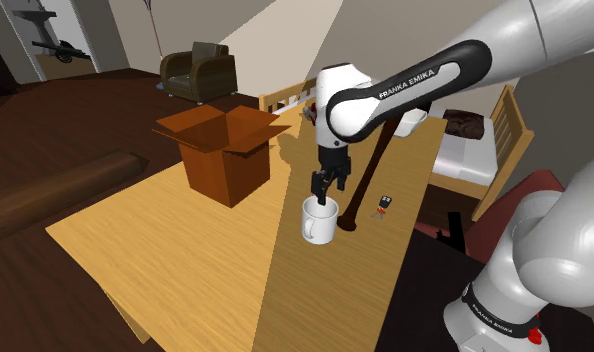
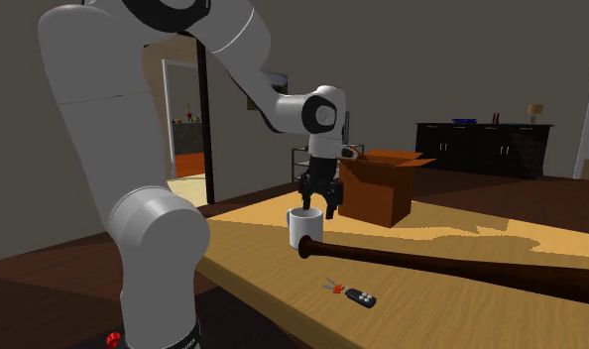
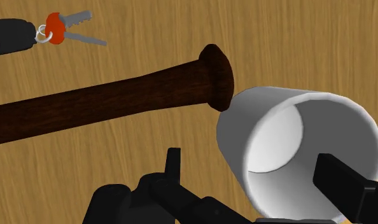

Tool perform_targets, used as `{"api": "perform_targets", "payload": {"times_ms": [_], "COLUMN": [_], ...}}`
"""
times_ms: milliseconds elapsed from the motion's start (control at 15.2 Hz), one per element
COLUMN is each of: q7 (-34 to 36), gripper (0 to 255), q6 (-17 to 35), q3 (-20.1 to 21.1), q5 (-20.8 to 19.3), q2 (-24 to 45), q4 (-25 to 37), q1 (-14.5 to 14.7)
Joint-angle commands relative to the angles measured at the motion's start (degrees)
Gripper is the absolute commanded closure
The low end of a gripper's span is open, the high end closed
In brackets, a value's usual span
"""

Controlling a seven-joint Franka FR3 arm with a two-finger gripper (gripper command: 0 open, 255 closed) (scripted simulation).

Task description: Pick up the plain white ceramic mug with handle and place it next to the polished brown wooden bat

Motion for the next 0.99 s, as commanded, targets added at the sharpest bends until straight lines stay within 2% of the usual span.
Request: {"api": "perform_targets", "payload": {"times_ms": [0, 396, 858, 924], "q7": [0.11, 0.09, 0.09, 0.09], "gripper": [0, 0, 0, 255], "q6": [1.81, 6.44, 6.43, 6.43], "q3": [0.11, 0.23, 0.22, 0.22], "q5": [0.14, 0.24, 0.24, 0.24], "q2": [1.02, 3.03, 3.03, 3.03], "q4": [-0.71, -3.33, -3.33, -3.33], "q1": [0.09, 0.17, 0.17, 0.17]}}
